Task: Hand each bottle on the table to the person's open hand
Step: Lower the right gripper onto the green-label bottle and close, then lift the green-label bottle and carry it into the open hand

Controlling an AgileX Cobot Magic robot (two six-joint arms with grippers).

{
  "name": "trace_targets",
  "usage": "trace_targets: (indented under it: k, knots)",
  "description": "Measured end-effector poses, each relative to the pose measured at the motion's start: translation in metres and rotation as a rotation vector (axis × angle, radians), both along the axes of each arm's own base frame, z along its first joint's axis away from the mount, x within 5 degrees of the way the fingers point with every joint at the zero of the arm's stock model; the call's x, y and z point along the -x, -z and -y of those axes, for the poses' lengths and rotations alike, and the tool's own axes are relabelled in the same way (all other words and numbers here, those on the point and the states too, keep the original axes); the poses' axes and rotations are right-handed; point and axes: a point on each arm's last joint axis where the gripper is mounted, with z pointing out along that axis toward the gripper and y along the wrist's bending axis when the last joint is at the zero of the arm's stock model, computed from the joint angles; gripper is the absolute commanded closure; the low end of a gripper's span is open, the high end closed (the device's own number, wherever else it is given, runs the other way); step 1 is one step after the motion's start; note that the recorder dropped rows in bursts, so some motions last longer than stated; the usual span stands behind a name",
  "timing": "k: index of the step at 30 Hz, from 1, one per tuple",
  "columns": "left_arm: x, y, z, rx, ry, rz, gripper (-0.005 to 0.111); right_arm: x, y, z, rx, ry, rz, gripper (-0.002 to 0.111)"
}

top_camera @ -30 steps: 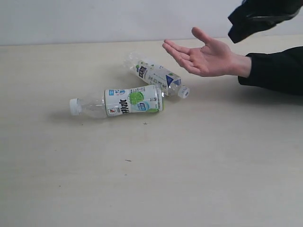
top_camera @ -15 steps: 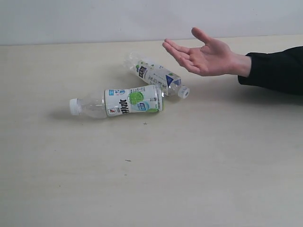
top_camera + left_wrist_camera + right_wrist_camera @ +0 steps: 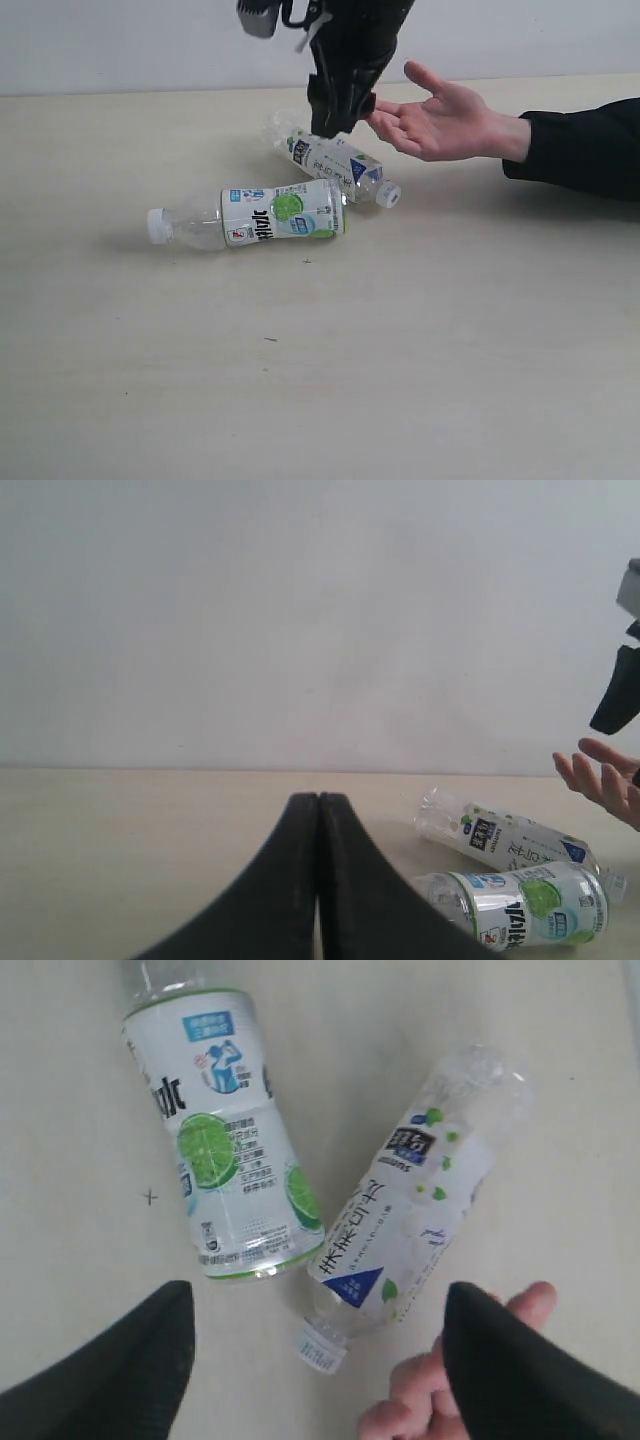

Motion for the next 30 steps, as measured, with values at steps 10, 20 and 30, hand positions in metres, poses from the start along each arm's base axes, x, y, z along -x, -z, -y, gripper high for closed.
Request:
trace_targets:
  k: [10, 20, 30]
  knots:
    - [0.000, 0.000, 0.000, 0.000, 0.000, 0.000, 0.107, 0.009, 0.048, -0.038, 0.100, -0.210, -0.049, 0.030]
    - [0.000, 0.000, 0.000, 0.000, 0.000, 0.000, 0.107, -0.003, 0.115, -0.072, 0.074, -0.258, 0.011, 0.030]
    - [0.000, 0.000, 0.000, 0.000, 0.000, 0.000, 0.107, -0.008, 0.161, -0.076, 0.085, -0.196, -0.043, 0.048]
